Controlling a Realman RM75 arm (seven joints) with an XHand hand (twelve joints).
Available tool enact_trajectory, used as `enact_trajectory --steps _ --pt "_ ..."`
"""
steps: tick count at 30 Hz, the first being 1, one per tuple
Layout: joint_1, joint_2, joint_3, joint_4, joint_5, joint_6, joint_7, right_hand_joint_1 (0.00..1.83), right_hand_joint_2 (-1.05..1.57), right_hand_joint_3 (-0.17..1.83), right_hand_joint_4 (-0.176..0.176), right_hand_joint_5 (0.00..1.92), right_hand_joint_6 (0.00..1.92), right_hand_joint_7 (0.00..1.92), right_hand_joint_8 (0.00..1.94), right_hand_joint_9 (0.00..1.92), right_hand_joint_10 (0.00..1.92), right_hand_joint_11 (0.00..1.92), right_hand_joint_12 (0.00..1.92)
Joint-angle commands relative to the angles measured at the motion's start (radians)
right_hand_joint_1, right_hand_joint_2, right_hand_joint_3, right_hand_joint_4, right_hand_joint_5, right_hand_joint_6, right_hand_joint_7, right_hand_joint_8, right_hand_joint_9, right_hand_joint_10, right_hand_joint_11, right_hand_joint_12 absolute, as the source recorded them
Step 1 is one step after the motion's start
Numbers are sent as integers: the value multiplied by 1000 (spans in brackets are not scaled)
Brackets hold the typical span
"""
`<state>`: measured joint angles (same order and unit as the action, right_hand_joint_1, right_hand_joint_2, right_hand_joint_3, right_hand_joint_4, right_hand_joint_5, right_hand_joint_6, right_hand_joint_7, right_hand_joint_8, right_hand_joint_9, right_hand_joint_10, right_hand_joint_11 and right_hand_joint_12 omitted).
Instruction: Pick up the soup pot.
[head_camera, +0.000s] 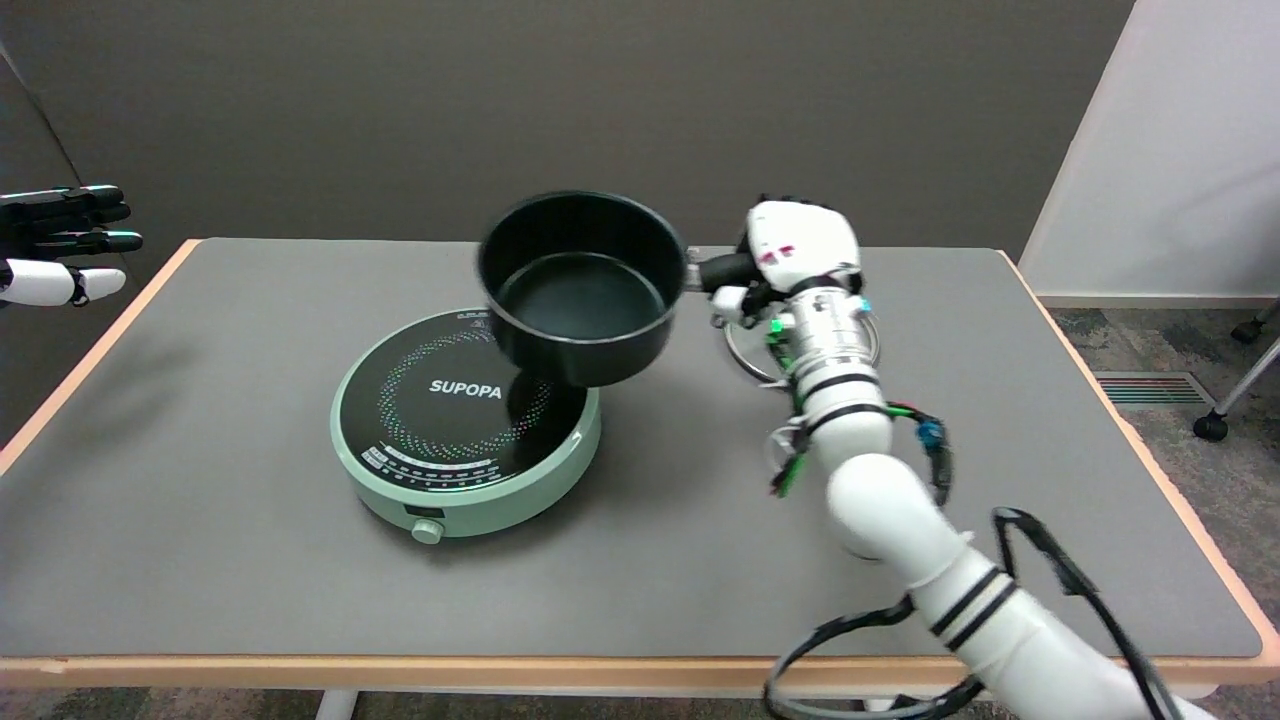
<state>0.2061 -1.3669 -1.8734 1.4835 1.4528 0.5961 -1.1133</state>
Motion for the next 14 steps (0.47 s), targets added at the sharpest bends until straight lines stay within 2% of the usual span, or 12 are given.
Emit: enact_trajectory --steps 1,8,14 --pt "-272 204 353 185 239 -215 6 1004 860 853 -79 1478 1478 1478 1478 1478 1478 1478 1478" --pt "-441 178 580 292 230 -334 6 1001 867 853 -79 1481 1481 1481 1481 1481 1481 1481 1481" --pt "-555 143 680 396 188 -415 7 997 880 849 -80 1484 1484 1484 1484 1484 1484 1484 1484"
